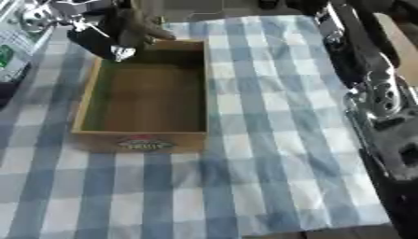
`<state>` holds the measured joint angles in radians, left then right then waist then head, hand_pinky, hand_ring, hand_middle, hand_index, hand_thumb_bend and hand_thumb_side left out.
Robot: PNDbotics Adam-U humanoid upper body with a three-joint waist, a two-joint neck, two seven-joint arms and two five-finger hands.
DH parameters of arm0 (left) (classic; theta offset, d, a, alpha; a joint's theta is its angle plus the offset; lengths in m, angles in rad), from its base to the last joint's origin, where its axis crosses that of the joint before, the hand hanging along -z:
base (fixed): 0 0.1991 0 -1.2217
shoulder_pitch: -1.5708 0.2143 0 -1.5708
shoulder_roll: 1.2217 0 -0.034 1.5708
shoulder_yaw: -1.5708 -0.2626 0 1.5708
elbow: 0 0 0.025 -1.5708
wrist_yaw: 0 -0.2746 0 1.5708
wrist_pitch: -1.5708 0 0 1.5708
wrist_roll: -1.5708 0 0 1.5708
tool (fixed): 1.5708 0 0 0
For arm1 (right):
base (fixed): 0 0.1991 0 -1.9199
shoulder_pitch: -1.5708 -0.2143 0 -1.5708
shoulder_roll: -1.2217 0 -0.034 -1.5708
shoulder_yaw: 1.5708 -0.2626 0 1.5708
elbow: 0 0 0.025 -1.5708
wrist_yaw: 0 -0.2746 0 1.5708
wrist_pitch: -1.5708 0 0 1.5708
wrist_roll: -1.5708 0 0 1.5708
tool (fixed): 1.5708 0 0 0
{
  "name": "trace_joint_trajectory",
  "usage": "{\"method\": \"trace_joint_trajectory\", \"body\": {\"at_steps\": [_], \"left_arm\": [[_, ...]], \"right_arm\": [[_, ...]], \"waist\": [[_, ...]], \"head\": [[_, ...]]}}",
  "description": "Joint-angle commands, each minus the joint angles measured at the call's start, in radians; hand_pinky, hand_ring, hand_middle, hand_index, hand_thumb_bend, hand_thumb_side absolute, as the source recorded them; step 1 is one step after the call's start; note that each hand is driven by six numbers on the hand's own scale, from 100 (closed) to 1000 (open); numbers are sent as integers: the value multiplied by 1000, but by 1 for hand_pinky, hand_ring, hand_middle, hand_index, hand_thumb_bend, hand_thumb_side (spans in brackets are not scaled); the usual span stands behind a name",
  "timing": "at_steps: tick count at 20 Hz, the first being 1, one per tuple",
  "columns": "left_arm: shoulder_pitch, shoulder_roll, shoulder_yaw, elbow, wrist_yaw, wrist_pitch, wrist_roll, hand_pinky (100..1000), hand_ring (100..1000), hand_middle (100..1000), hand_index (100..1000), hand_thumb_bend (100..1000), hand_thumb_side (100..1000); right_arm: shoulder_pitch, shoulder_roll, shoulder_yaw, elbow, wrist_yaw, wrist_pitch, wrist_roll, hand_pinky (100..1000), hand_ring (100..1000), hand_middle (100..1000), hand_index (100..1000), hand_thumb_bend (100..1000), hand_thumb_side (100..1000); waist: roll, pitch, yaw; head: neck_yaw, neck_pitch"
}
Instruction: Pick up objects on the table and place them in the box.
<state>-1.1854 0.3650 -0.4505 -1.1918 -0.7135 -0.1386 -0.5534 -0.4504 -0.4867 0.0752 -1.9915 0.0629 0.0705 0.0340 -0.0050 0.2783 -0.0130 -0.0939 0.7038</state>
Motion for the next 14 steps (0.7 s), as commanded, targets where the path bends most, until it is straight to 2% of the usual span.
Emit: {"method": "trace_joint_trajectory", "body": {"at_steps": [1,6,11,14], "left_arm": [[-13,-1,2,22,19,18,1,513,512,364,432,100,251],[1,-21,2,89,25,28,23,527,531,434,499,100,251],[4,-41,20,168,33,-6,18,547,548,461,530,106,244],[5,-54,34,212,26,-32,1,564,561,481,554,226,254]], "right_arm": [[-18,-10,-7,-8,-5,-3,-4,894,859,707,892,605,1000],[-21,-9,-5,-8,-5,-1,-5,895,858,706,892,603,1000],[-22,-7,-5,-8,-5,0,-7,896,858,706,892,599,1000],[-26,-6,-4,-8,-6,0,-7,897,858,705,892,598,1000]], "waist": [[-2,-17,-1],[0,-13,-2],[-1,-7,-6],[-1,-2,-8]], "head": [[1,-13],[-2,-20],[-1,-25],[0,-28]]}}
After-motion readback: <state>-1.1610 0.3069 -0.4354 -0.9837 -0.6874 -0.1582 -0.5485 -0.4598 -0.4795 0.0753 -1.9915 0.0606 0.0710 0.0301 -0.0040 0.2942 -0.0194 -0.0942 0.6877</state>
